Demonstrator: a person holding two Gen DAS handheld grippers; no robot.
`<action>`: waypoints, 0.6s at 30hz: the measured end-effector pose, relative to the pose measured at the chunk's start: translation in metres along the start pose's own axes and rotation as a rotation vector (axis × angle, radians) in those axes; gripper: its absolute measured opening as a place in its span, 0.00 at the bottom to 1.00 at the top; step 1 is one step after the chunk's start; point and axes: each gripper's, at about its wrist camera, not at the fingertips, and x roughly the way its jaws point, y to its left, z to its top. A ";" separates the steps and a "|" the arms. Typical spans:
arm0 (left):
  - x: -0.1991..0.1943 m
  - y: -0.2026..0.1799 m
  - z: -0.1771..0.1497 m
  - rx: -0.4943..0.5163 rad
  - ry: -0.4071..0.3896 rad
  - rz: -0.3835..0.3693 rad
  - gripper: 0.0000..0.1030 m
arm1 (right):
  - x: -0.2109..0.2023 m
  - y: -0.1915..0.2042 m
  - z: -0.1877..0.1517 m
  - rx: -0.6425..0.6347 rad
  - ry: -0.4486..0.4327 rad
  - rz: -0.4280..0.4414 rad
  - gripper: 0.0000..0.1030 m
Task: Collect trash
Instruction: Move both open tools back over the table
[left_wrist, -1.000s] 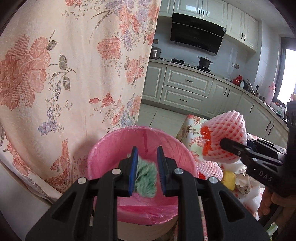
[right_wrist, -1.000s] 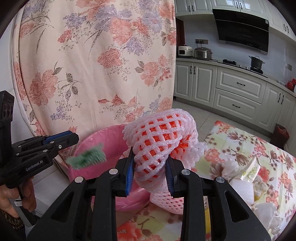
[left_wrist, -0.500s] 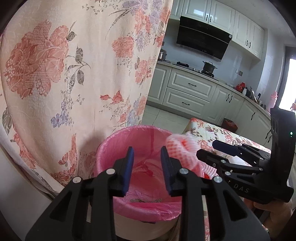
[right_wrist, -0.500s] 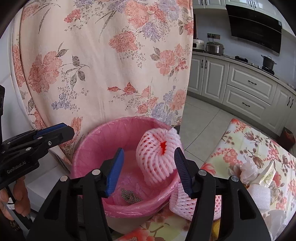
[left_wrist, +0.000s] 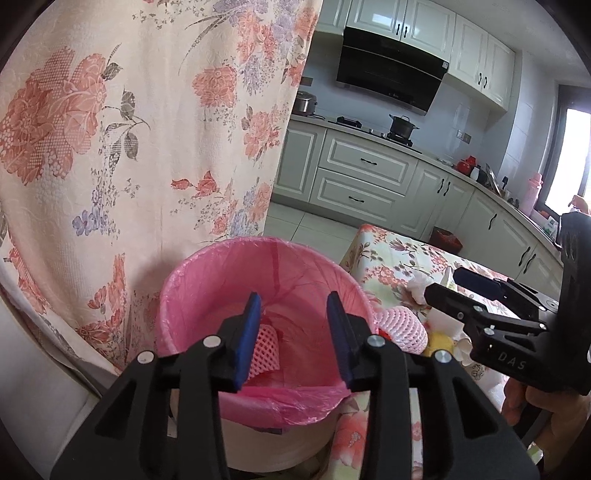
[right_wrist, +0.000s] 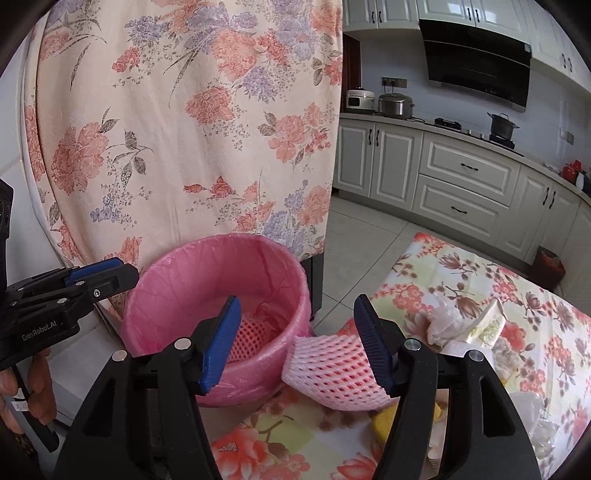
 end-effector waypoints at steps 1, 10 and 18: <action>0.000 -0.003 -0.002 0.004 0.001 -0.005 0.36 | -0.005 -0.004 -0.003 0.001 -0.003 -0.012 0.60; -0.004 -0.042 -0.010 0.062 -0.013 -0.064 0.54 | -0.047 -0.040 -0.038 0.028 -0.014 -0.104 0.65; -0.002 -0.070 -0.015 0.081 -0.004 -0.103 0.63 | -0.084 -0.079 -0.073 0.083 -0.014 -0.180 0.70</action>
